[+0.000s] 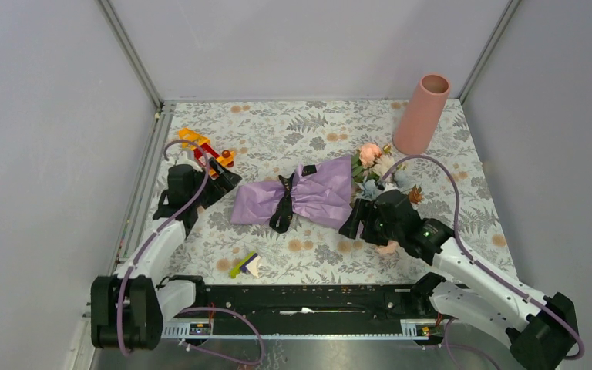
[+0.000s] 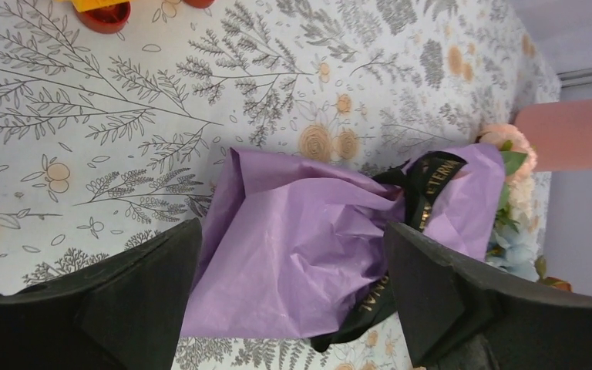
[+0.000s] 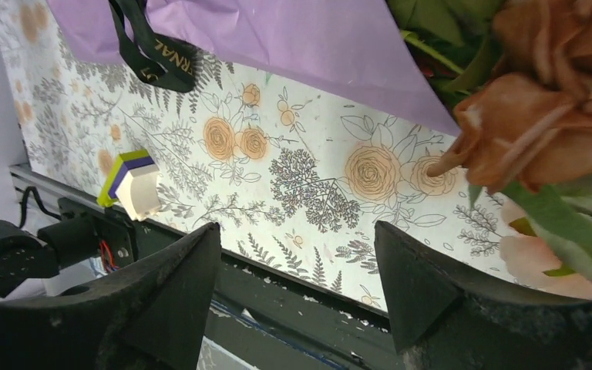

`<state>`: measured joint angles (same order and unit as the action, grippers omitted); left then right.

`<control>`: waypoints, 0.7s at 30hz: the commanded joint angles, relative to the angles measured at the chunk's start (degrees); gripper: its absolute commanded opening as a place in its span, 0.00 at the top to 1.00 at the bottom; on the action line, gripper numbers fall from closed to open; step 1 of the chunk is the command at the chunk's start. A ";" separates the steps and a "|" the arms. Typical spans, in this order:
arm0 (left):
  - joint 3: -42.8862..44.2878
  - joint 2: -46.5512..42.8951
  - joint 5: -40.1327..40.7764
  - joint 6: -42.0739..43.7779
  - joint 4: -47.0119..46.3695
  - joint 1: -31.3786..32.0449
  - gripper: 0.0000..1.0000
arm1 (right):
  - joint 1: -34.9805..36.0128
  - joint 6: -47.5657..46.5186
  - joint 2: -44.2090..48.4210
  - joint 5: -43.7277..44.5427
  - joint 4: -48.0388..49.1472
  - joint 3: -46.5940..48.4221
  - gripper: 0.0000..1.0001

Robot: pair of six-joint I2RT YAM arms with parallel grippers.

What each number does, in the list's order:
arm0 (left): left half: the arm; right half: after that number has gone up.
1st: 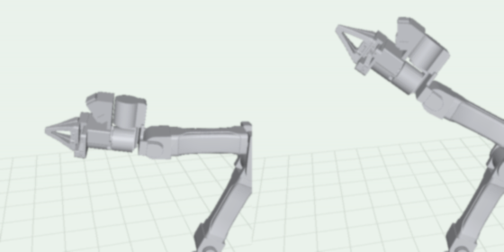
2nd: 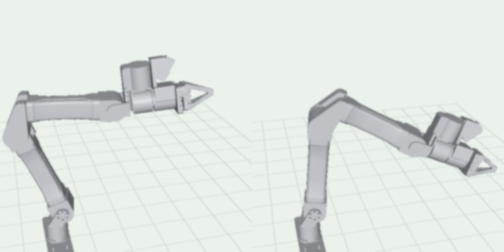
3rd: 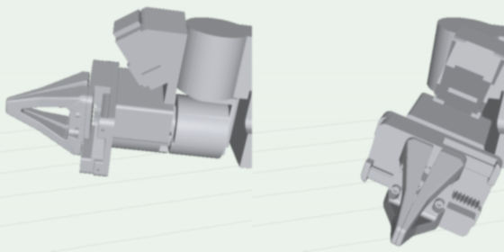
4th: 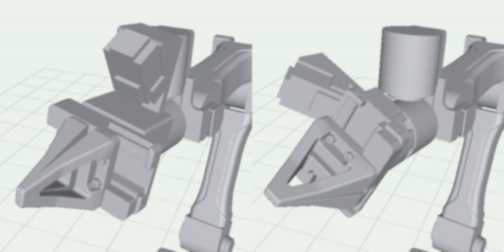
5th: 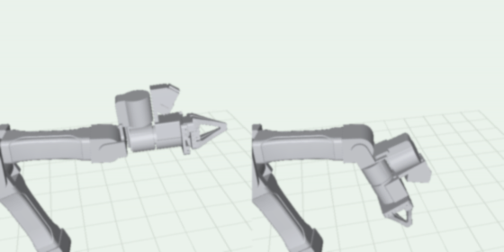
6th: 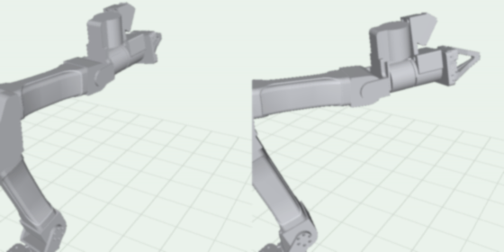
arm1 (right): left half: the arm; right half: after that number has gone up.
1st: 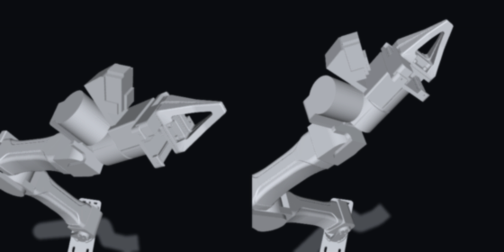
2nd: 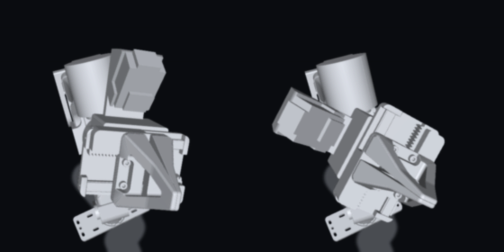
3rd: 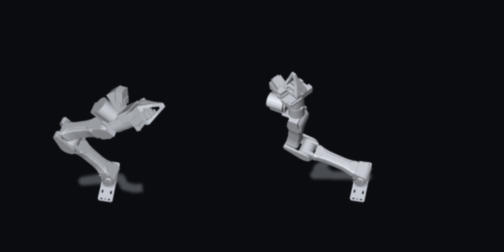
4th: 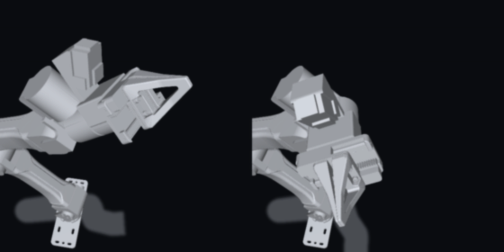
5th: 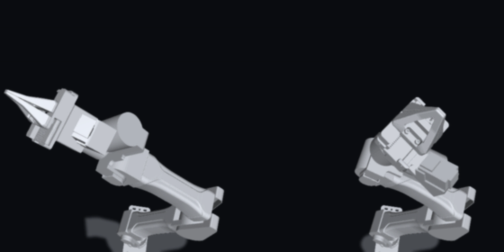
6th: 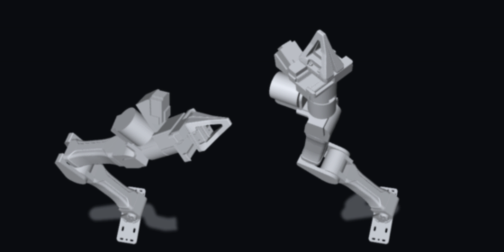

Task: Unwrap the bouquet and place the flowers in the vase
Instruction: Move the fake flower to the center of the board.

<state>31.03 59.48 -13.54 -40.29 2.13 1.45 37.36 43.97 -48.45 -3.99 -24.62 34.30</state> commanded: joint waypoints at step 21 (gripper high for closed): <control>5.54 20.94 6.34 5.80 -7.76 8.21 0.26 | 8.34 3.89 -17.04 19.97 15.50 -2.38 0.32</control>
<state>33.78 79.53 -8.73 -36.40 -2.72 8.51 45.34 47.33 -63.79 11.73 -11.27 31.27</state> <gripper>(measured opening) 0.798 0.691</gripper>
